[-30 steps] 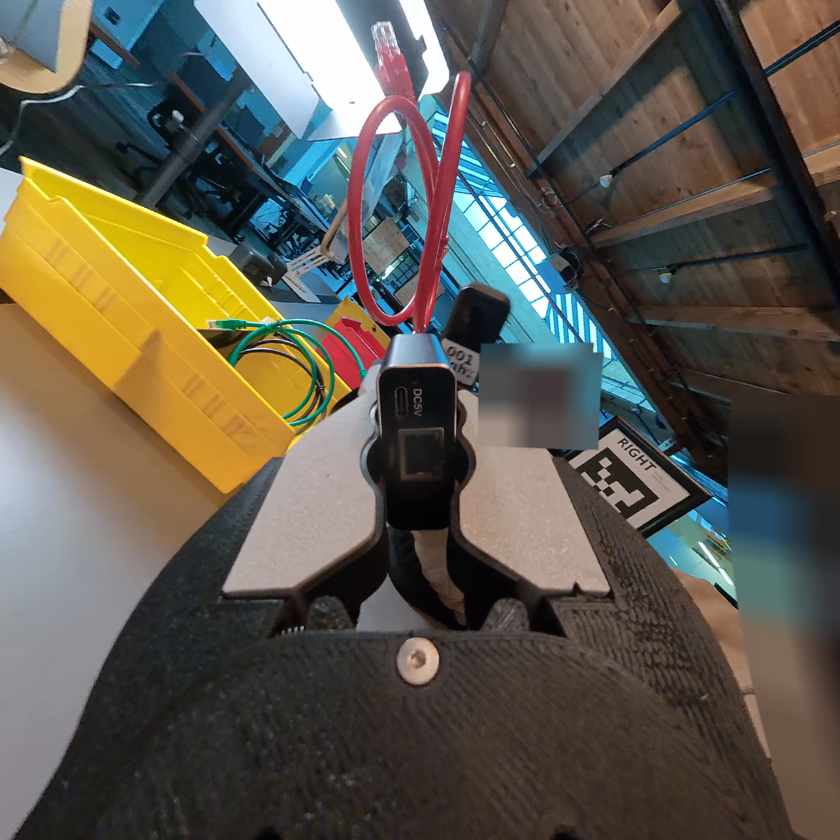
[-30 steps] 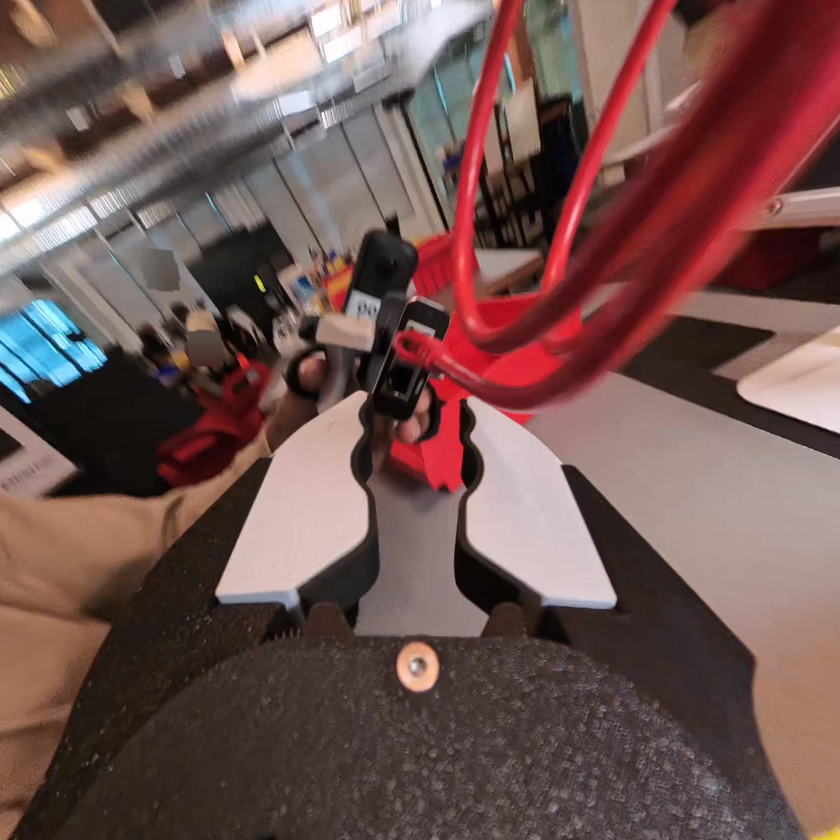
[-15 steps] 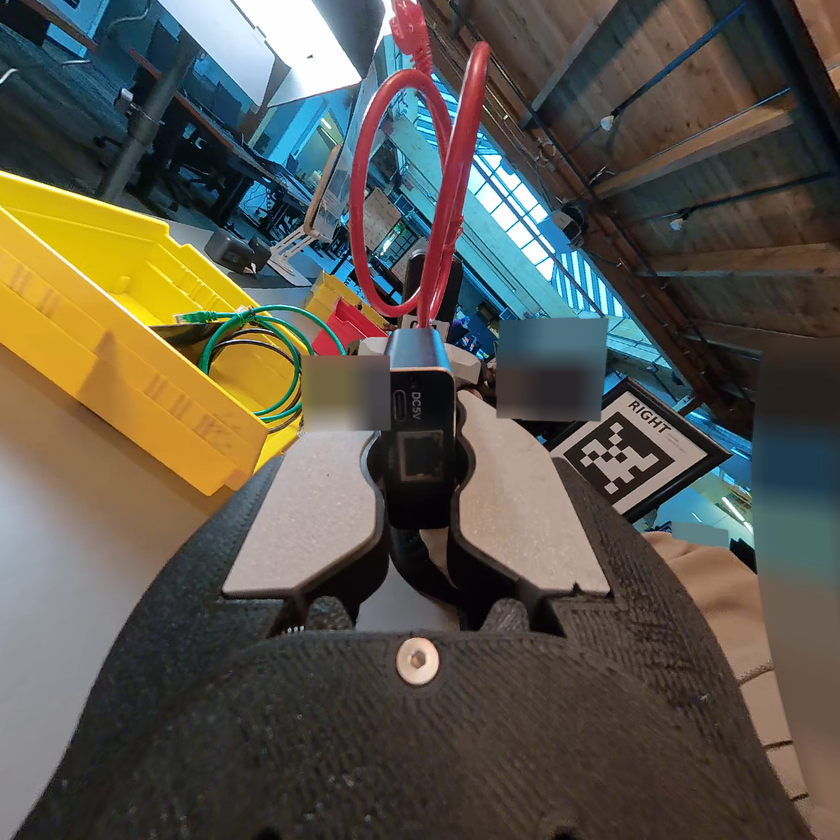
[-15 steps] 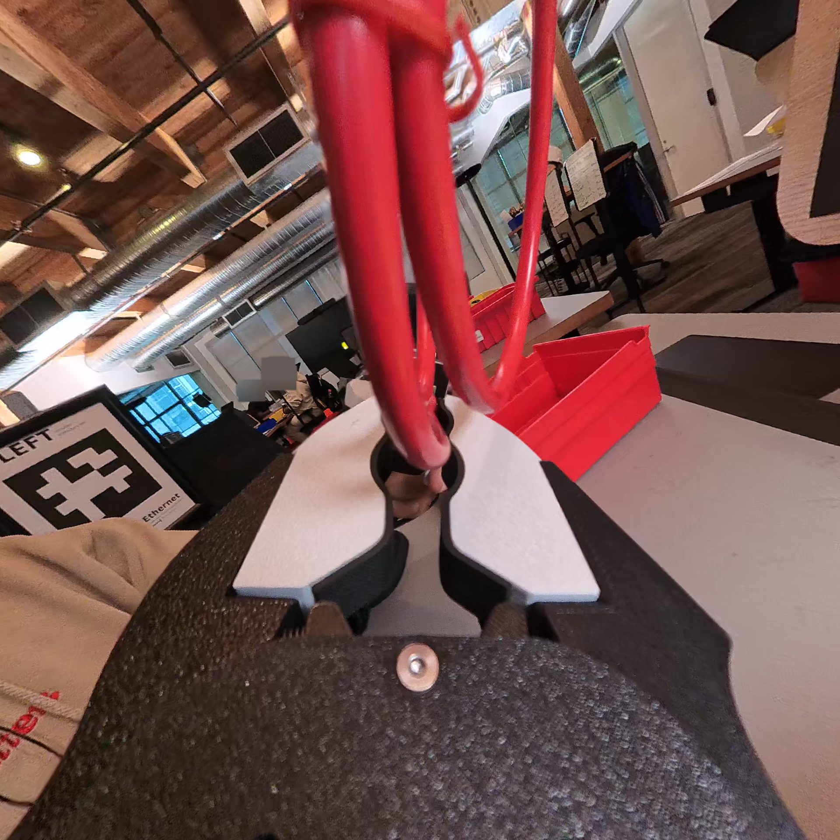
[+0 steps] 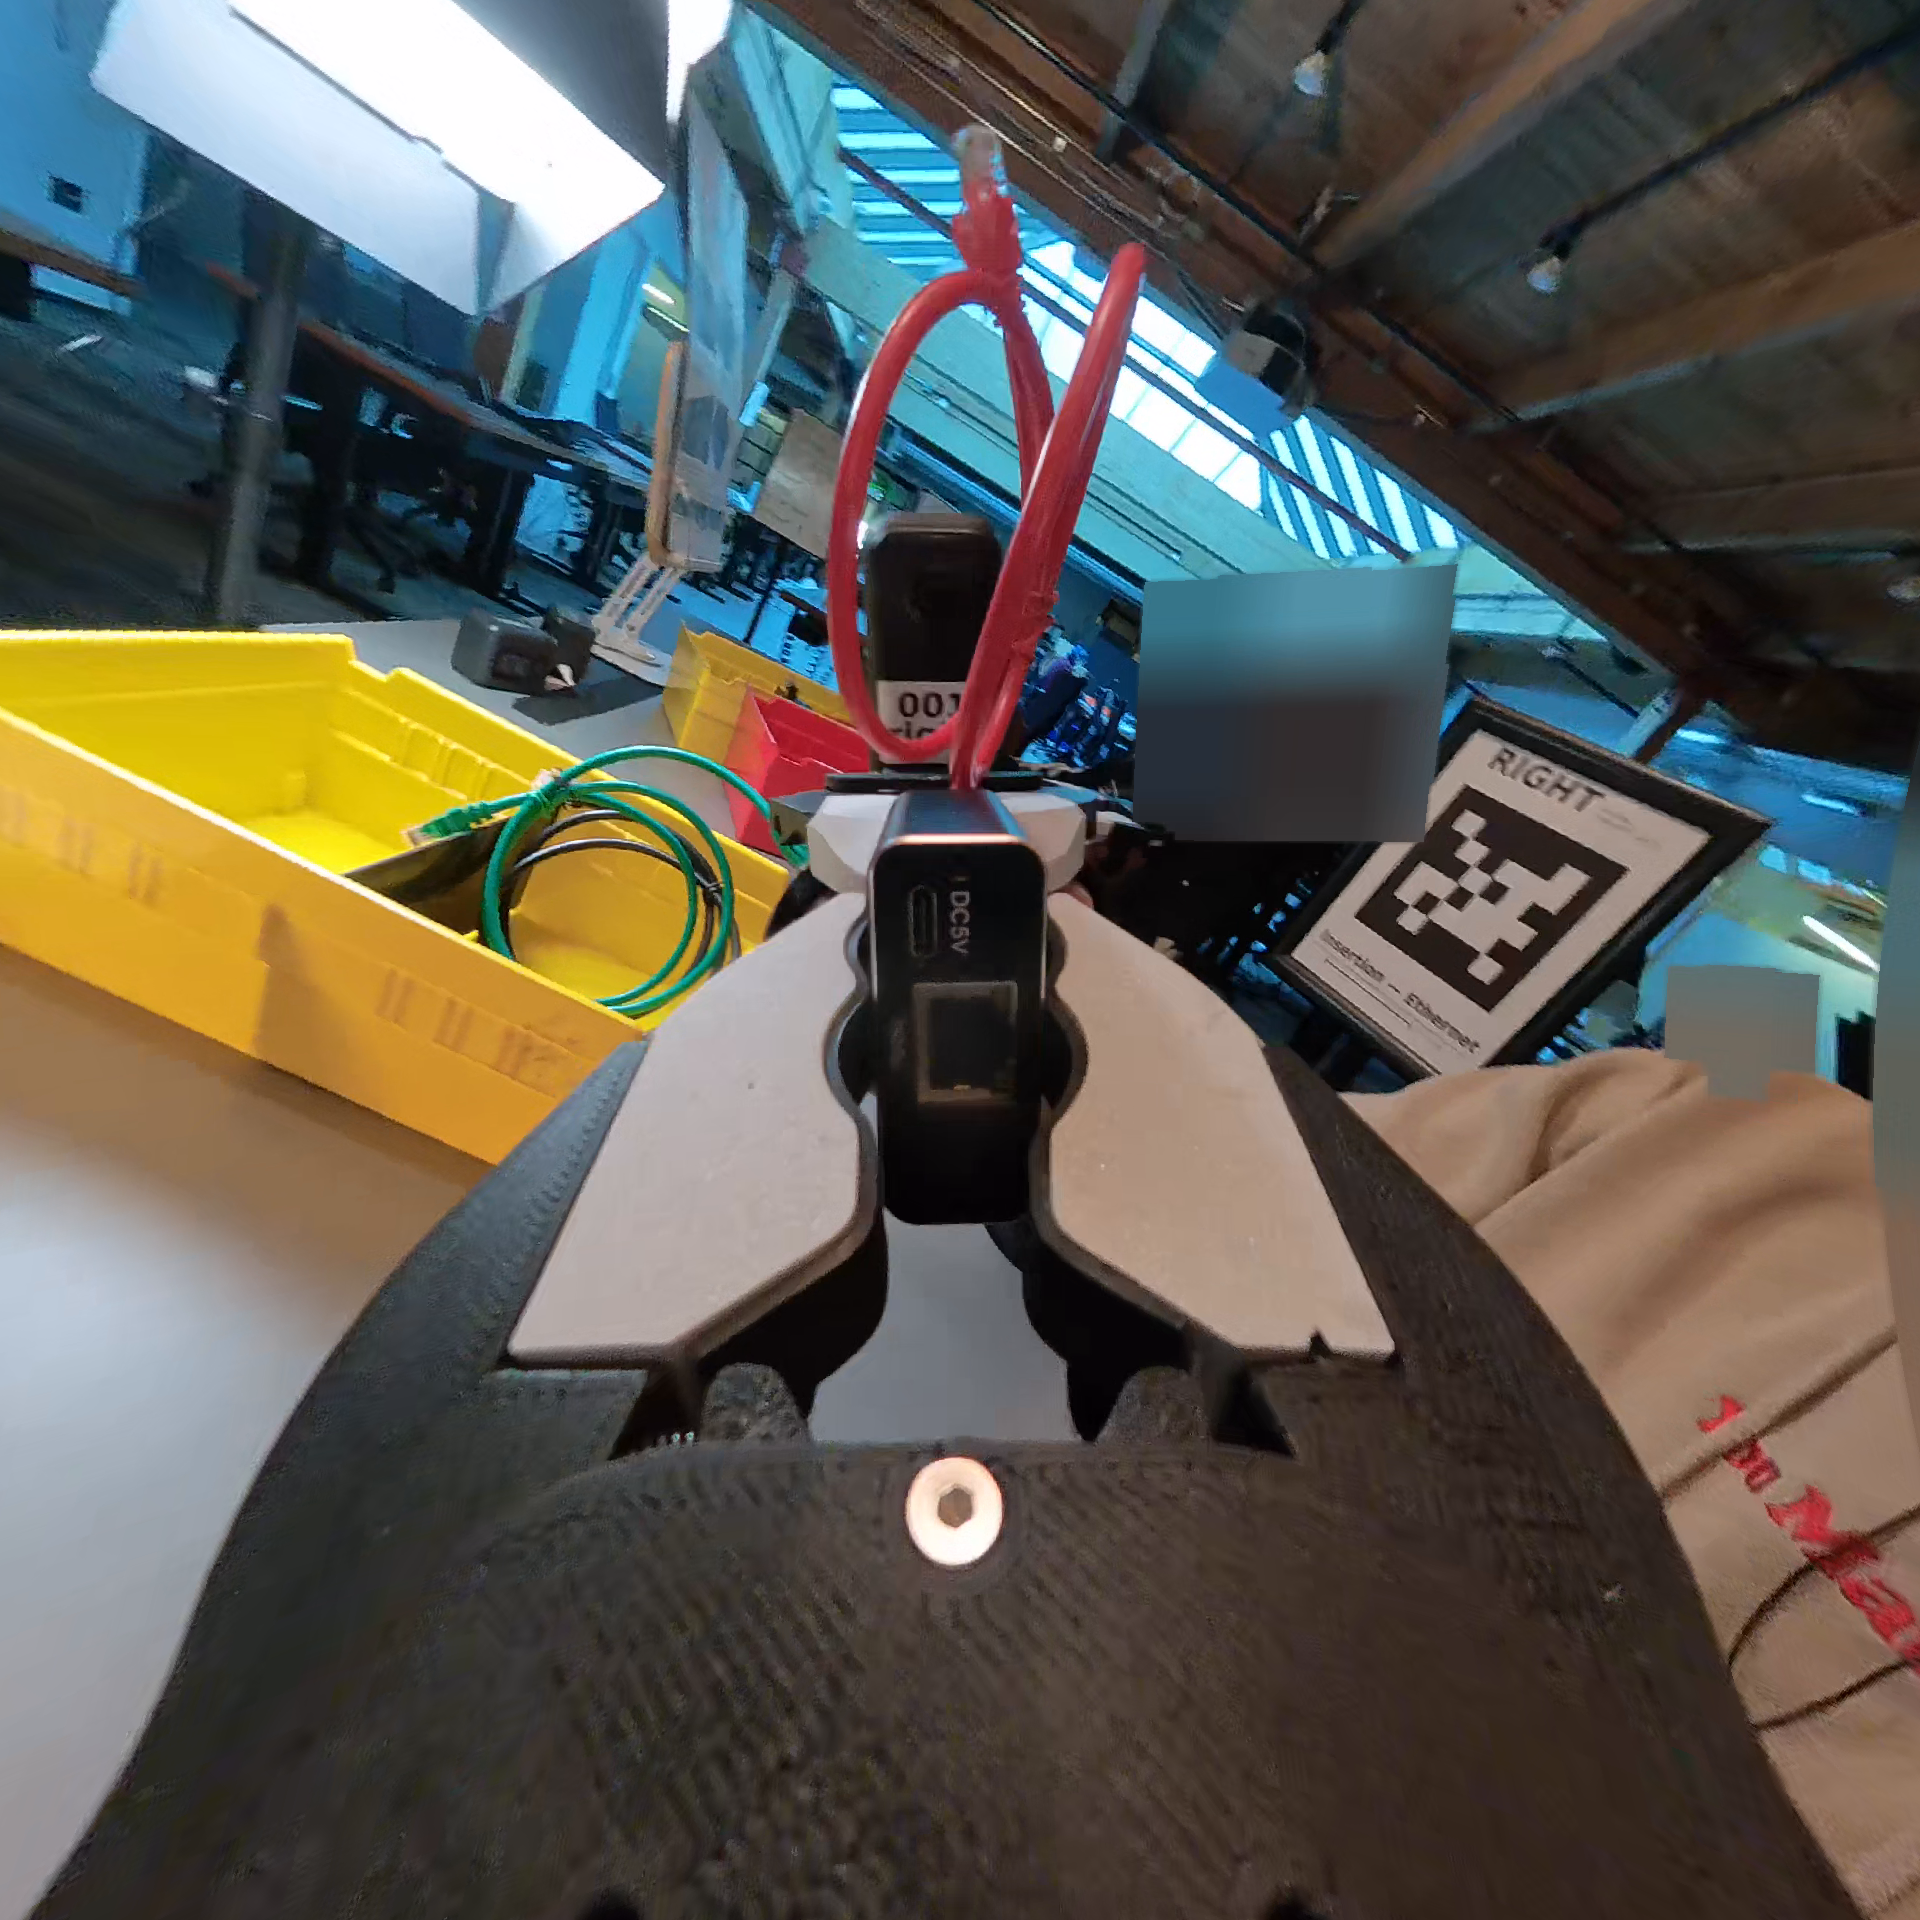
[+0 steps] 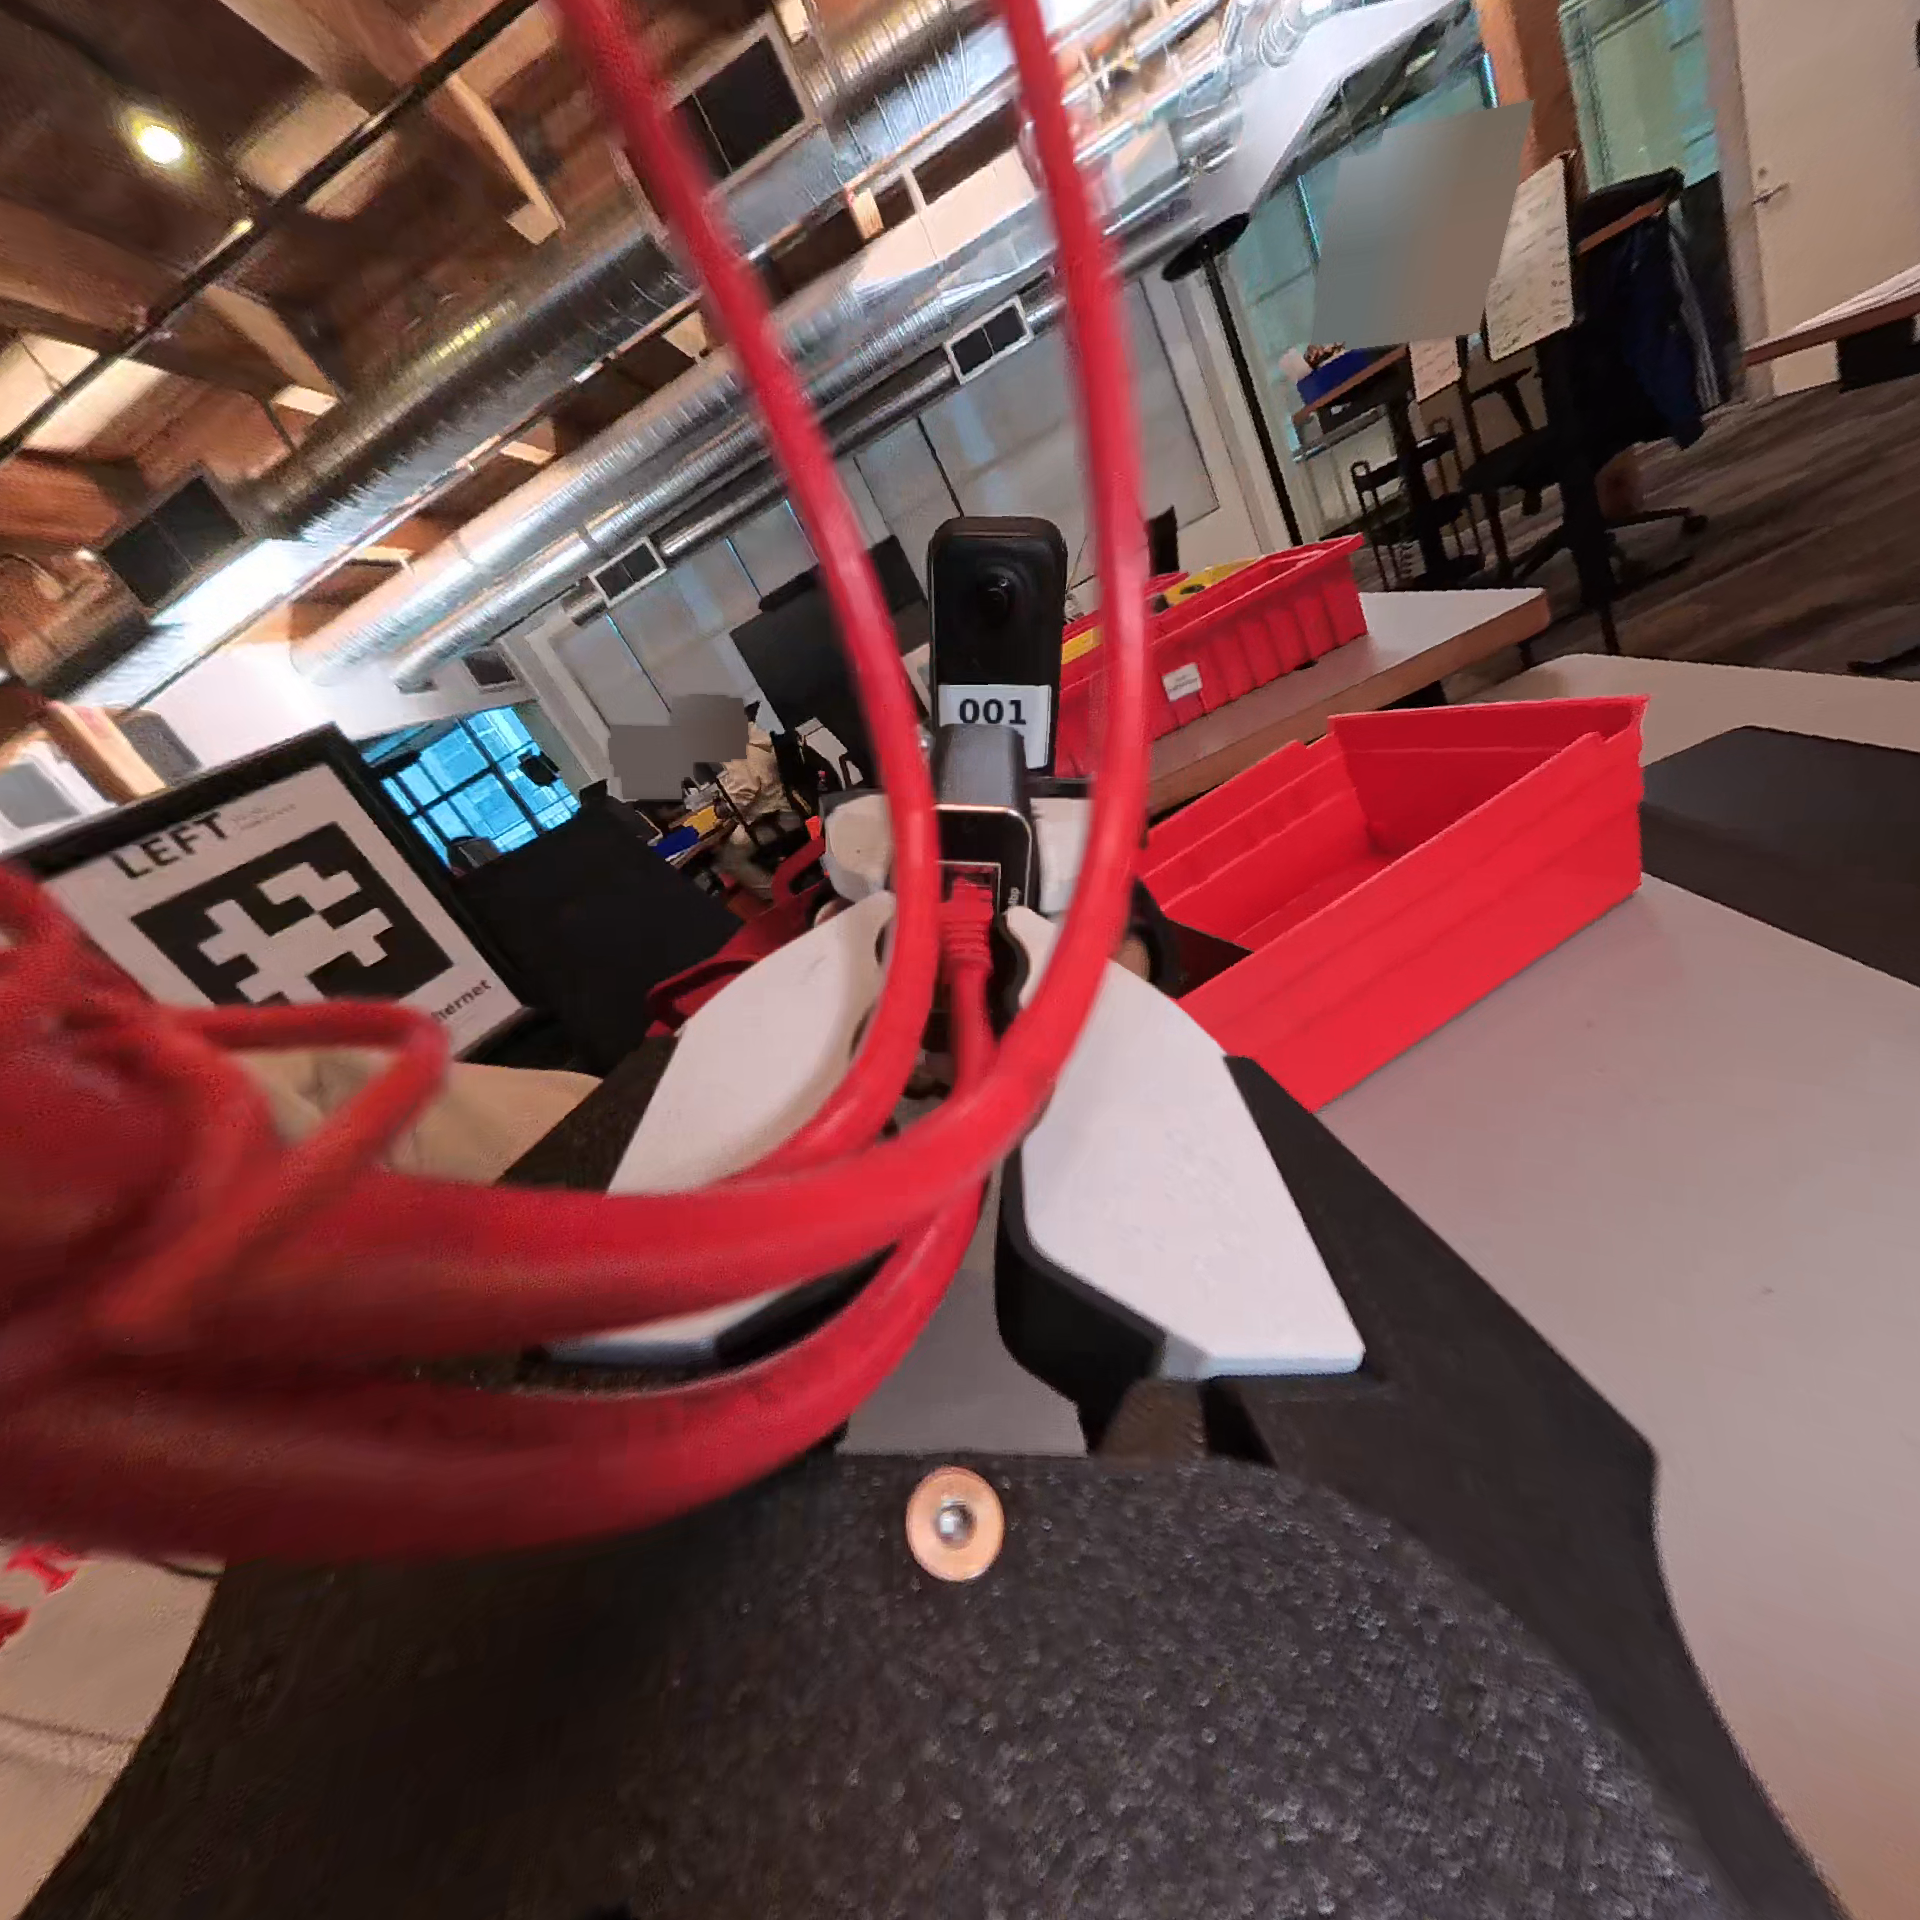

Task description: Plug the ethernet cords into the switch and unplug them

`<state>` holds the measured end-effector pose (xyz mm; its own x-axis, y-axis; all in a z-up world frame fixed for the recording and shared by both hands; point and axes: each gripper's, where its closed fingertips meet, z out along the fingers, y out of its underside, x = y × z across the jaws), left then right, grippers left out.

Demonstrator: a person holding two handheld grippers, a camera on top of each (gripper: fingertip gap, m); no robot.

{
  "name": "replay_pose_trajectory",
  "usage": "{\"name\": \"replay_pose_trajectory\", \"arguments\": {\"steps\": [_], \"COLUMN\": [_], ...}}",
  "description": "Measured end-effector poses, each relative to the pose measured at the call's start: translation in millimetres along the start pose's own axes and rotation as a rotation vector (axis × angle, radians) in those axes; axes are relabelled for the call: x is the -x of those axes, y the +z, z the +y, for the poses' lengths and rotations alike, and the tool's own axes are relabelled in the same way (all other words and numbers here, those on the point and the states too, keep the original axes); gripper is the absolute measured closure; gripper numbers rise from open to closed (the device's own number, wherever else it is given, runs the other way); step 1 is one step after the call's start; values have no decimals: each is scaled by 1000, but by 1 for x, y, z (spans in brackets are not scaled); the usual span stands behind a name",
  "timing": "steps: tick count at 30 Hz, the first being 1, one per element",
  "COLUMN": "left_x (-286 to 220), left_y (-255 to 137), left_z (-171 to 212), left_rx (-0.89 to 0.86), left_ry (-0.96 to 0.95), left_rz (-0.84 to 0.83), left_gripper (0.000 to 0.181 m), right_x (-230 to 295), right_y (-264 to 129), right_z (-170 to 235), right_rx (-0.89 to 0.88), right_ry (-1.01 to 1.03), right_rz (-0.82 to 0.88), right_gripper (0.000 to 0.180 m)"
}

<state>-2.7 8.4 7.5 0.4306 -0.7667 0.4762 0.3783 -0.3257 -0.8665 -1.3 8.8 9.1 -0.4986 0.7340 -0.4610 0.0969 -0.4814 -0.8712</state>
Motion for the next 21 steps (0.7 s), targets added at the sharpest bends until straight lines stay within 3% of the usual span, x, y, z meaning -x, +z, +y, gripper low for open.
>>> {"name": "replay_pose_trajectory", "arguments": {"steps": [13, 21], "left_x": [23, 23], "left_y": [12, 13], "left_z": [10, 5], "left_rx": [-35, -103], "left_ry": [83, -12], "left_rz": [-204, -138], "left_gripper": [154, 155], "right_x": [-26, -25], "right_y": [-15, -17], "right_z": [2, 1], "right_rx": [25, 60], "right_ry": [-25, -68], "right_rz": [117, 137], "right_gripper": [165, 166]}}
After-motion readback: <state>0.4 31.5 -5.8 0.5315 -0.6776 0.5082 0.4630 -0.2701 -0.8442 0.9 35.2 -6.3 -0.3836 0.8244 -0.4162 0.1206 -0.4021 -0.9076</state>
